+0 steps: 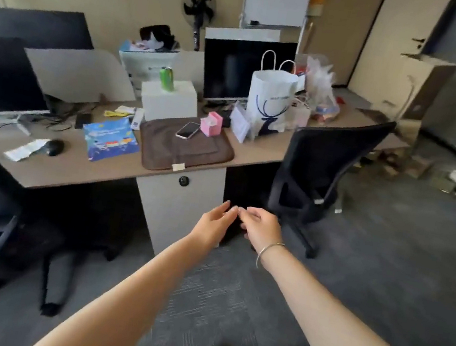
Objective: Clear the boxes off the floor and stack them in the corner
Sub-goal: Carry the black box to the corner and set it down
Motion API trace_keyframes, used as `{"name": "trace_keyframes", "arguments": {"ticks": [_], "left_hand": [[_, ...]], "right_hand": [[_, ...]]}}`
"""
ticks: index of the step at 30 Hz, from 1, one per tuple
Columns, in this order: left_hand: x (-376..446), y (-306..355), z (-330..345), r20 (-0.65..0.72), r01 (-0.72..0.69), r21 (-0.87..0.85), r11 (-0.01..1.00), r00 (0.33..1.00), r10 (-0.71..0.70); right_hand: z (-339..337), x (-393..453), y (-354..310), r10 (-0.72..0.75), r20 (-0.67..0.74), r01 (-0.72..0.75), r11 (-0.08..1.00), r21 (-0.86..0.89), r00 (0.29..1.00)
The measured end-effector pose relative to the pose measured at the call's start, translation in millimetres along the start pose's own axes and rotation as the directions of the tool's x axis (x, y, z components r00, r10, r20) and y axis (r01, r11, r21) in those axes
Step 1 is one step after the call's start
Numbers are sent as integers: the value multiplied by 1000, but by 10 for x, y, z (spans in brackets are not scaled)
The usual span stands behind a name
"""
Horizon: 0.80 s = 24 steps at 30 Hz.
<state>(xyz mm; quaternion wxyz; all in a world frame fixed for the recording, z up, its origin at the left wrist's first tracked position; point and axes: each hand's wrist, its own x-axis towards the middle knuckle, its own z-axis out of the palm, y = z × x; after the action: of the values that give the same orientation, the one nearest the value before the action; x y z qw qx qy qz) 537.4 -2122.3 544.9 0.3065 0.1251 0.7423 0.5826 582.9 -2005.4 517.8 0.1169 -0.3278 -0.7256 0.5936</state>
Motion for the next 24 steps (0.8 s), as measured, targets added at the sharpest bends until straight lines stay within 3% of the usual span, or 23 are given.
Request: {"name": "trace_keyframes", "arguments": {"ticks": [5, 9, 13, 20, 24], "left_hand": [[1019, 565, 1050, 224, -57, 30, 998, 973, 49], [1902, 1154, 1886, 406, -112, 83, 990, 911, 69], [2647, 1581, 2587, 492, -149, 88, 985, 866, 87], [3713, 1922, 4058, 637, -121, 140, 983, 771, 4], [4441, 2113, 5097, 671, -124, 158, 980, 741, -14]], "right_hand": [[-1114, 909, 13, 55, -228, -41, 997, 65, 972], [-2088, 1673, -40, 105, -402, -58, 990, 128, 909], [-2863, 2203, -36, 140, -529, -18, 973, 229, 837], [-4143, 3061, 292, 252, -635, -69, 952, 299, 731], [-5052, 3816, 465, 251, -661, -87, 959, 270, 707]]}}
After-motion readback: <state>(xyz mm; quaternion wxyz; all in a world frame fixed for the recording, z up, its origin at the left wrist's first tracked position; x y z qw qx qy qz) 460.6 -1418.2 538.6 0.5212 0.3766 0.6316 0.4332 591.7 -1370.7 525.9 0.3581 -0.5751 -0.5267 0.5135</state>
